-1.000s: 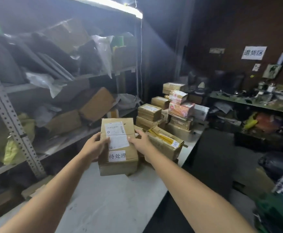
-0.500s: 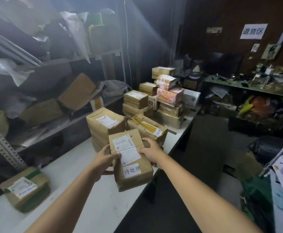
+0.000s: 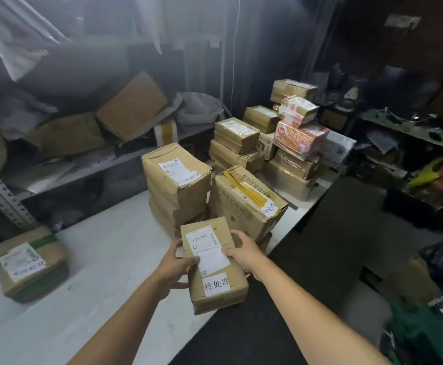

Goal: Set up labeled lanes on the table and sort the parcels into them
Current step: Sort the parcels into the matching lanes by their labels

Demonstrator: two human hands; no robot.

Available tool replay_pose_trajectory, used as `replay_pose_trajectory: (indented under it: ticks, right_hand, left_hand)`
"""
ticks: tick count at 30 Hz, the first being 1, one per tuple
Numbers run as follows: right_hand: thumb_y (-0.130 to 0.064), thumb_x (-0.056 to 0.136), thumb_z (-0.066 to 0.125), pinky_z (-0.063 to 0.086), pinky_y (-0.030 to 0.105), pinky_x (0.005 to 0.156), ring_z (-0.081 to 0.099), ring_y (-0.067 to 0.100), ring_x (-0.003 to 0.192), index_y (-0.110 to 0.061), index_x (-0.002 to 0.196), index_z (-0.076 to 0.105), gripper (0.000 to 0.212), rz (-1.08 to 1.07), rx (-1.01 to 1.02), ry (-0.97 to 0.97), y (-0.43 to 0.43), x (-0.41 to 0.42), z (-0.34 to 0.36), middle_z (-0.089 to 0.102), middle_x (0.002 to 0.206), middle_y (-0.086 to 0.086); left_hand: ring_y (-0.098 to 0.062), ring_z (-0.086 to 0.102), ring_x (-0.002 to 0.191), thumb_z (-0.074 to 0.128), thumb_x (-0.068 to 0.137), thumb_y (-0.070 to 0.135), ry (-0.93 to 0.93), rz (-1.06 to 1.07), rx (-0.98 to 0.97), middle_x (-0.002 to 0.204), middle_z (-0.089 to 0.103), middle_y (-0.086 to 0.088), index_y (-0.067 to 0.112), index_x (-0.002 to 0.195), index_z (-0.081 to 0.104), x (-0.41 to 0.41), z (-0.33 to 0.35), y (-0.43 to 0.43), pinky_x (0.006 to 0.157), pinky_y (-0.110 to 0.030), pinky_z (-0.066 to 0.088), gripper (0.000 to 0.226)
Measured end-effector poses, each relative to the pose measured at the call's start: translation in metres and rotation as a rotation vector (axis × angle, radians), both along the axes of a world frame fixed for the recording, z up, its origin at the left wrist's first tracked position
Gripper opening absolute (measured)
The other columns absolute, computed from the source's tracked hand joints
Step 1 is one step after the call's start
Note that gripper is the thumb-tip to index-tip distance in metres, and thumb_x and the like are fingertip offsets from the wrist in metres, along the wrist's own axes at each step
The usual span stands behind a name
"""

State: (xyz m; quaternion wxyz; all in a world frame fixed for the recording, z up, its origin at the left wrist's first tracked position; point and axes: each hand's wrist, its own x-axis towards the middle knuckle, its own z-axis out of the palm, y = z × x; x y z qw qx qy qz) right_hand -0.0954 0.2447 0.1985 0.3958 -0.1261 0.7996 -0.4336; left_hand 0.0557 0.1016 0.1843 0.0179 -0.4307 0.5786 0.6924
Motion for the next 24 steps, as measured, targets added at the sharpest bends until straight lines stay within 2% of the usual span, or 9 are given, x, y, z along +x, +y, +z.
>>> replay_pose_trajectory:
  ticks: [2, 4, 6, 11, 14, 17, 20, 24]
  right_hand:
    - [-0.016, 0.093, 0.066, 0.058, 0.042, 0.075, 0.06, 0.02, 0.103, -0.04, 0.141, 0.042, 0.059, 0.043, 0.034, -0.022, -0.011, -0.016, -0.013, 0.055, 0.123, -0.003]
    - [-0.015, 0.093, 0.066, 0.059, 0.044, 0.077, 0.062, 0.019, 0.101, -0.041, 0.14, 0.044, 0.057, 0.096, 0.06, -0.034, -0.022, -0.034, -0.027, 0.057, 0.121, -0.002]
    - [-0.015, 0.093, 0.067, 0.059, 0.046, 0.081, 0.063, 0.02, 0.101, -0.04, 0.139, 0.045, 0.057, 0.135, 0.071, -0.027, -0.032, -0.048, -0.039, 0.059, 0.122, 0.0]
    - [-0.016, 0.094, 0.066, 0.059, 0.037, 0.071, 0.063, 0.019, 0.1, -0.038, 0.143, 0.041, 0.059, 0.266, 0.062, -0.044, -0.055, -0.078, -0.068, 0.059, 0.126, 0.003]
    - [-0.015, 0.096, 0.064, 0.057, 0.036, 0.081, 0.059, 0.019, 0.105, -0.036, 0.146, 0.039, 0.06, 0.328, 0.055, -0.04, -0.065, -0.088, -0.084, 0.056, 0.127, 0.0]
    - [-0.014, 0.097, 0.061, 0.055, 0.033, 0.079, 0.059, 0.016, 0.102, -0.035, 0.148, 0.036, 0.06, 0.343, 0.043, -0.031, -0.072, -0.093, -0.092, 0.055, 0.131, 0.0]
    - [-0.013, 0.096, 0.061, 0.056, 0.042, 0.092, 0.06, 0.02, 0.109, -0.035, 0.148, 0.036, 0.061, 0.347, 0.031, -0.021, -0.083, -0.099, -0.099, 0.054, 0.139, 0.001]
    - [-0.011, 0.094, 0.064, 0.05, 0.033, 0.091, 0.054, 0.023, 0.122, -0.03, 0.149, 0.037, 0.064, 0.353, 0.037, 0.005, -0.093, -0.106, -0.104, 0.05, 0.147, 0.004]
  left_hand:
    - [-0.023, 0.065, 0.1, 0.07, 0.093, 0.016, -0.016, 0.059, 0.025, 0.114, 0.065, -0.001, 0.038, 0.147, 0.028, -0.006, -0.012, 0.0, 0.08, -0.052, 0.057, 0.072]
    - [-0.023, 0.065, 0.102, 0.07, 0.092, 0.018, -0.024, 0.117, 0.029, 0.116, 0.064, -0.001, 0.039, 0.147, 0.027, -0.014, -0.024, 0.001, 0.088, -0.056, 0.055, 0.073]
    - [-0.024, 0.065, 0.105, 0.071, 0.092, 0.018, -0.026, 0.171, 0.039, 0.12, 0.063, -0.004, 0.039, 0.147, 0.026, -0.022, -0.031, 0.002, 0.089, -0.055, 0.056, 0.075]
    - [-0.023, 0.065, 0.103, 0.071, 0.092, 0.015, -0.062, 0.33, 0.026, 0.119, 0.062, -0.006, 0.038, 0.148, 0.026, -0.043, -0.052, 0.006, 0.08, -0.048, 0.058, 0.076]
    - [-0.022, 0.066, 0.102, 0.07, 0.092, 0.015, -0.092, 0.384, 0.024, 0.115, 0.063, -0.006, 0.039, 0.148, 0.026, -0.051, -0.067, 0.005, 0.072, -0.043, 0.06, 0.075]
    - [-0.021, 0.066, 0.101, 0.07, 0.092, 0.015, -0.115, 0.4, 0.013, 0.114, 0.063, -0.005, 0.041, 0.147, 0.027, -0.058, -0.074, 0.002, 0.068, -0.04, 0.06, 0.074]
    - [-0.021, 0.066, 0.1, 0.07, 0.092, 0.014, -0.13, 0.41, 0.004, 0.114, 0.062, -0.006, 0.041, 0.147, 0.026, -0.066, -0.083, -0.004, 0.064, -0.037, 0.059, 0.075]
    - [-0.02, 0.066, 0.099, 0.071, 0.091, 0.012, -0.148, 0.391, -0.004, 0.112, 0.062, -0.006, 0.039, 0.145, 0.024, -0.071, -0.094, -0.009, 0.063, -0.035, 0.06, 0.077]
